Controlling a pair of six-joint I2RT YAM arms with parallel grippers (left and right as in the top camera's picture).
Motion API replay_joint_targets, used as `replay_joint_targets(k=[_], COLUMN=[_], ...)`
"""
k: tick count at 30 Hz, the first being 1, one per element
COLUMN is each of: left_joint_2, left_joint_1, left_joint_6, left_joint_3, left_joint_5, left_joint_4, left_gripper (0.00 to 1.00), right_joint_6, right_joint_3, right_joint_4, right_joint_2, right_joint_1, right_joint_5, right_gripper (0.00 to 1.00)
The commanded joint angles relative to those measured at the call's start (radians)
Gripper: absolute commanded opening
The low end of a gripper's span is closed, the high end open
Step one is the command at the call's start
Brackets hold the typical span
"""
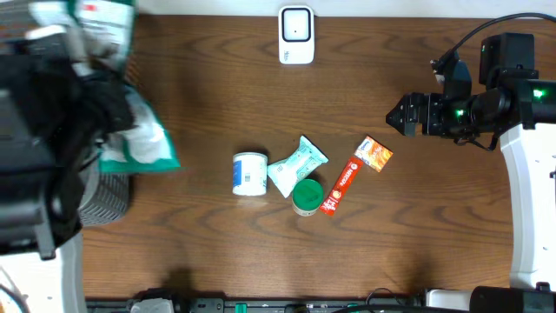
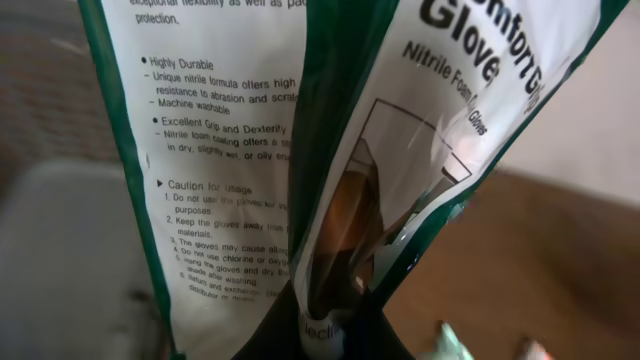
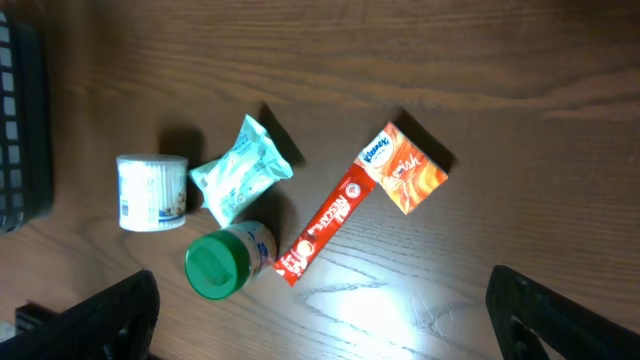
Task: Scan the item barcode
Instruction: 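Lift the gloves pack out of the basket toward the table, then lay the gloves pack flat on the table and release it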
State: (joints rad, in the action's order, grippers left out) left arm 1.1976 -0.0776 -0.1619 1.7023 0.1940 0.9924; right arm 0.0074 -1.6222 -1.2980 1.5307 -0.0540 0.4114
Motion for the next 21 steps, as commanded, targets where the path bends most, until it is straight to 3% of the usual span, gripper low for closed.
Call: replay_joint_targets(k=[1,10,21], left_joint_2=[0.037,0.22,0.424], left_joint_1=[0.076,0.203,0.208], left_joint_6=[-0.028,-0.027,-0.045], left_joint_3=[0.003,-0.109,-0.185], left_joint_5=[0.007,-0.004,-0.109], left_joint_4=[0.035,0.11,0.097], left_gripper=[0.07,0.07,0.07], right_joint_6=[0.006,0.006,0.006], right_joint_3=[-0.018,-0.018,-0.018], right_joint_4=[0.0,0.0,0.0], right_joint_2=[-0.001,-0.001,-0.001], right_joint_1=[0.002,0.002,0.002], right_joint_5=[0.005,0.005,0.005], right_gripper=[0.99,0.99,0.99])
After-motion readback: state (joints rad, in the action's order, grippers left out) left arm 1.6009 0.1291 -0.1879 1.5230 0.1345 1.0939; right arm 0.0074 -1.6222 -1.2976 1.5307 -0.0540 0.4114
